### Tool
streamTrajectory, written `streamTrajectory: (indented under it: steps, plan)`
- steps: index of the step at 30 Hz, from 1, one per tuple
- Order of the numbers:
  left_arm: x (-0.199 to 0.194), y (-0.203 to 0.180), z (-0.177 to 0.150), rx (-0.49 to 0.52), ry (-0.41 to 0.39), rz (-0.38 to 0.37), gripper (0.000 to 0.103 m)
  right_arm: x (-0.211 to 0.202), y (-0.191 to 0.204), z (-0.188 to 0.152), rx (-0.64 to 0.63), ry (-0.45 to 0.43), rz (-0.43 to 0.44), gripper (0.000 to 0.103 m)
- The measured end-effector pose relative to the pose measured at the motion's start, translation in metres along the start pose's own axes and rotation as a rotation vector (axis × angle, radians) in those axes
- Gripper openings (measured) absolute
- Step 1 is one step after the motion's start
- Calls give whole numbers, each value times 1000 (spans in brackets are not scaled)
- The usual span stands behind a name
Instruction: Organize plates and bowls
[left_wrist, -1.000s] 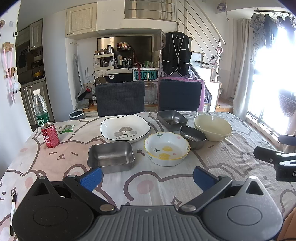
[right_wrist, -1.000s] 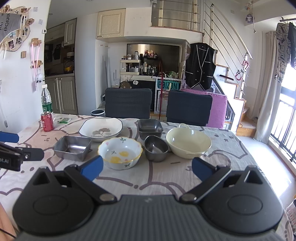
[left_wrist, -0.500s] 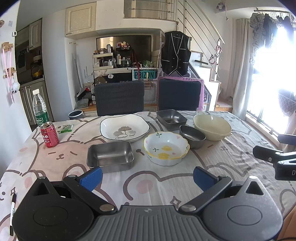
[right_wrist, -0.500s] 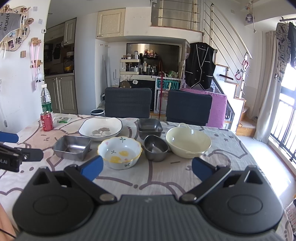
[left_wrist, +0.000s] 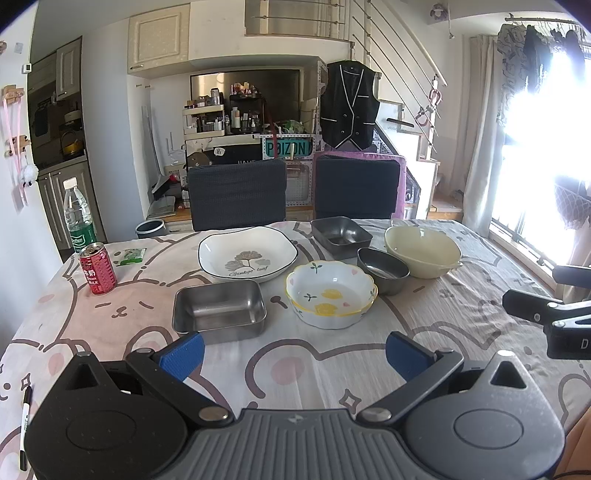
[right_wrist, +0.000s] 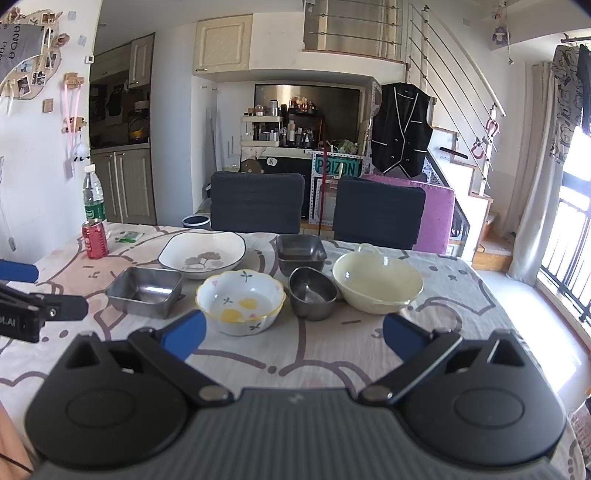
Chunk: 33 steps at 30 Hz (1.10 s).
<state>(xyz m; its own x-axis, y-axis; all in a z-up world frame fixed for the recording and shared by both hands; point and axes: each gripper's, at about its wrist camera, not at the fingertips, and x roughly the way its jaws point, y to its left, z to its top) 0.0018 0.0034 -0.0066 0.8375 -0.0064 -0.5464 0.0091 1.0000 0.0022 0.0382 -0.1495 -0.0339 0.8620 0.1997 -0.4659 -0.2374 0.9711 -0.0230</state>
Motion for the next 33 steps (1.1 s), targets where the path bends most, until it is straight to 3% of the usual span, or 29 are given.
streamTrajectory:
  steps: [21, 33]
  plan:
    - [6, 9, -2, -27, 44, 12, 103, 4, 1, 3, 12, 41, 17, 103]
    - [22, 26, 5, -67, 62, 49, 103, 23, 8, 21, 6, 39, 31, 103]
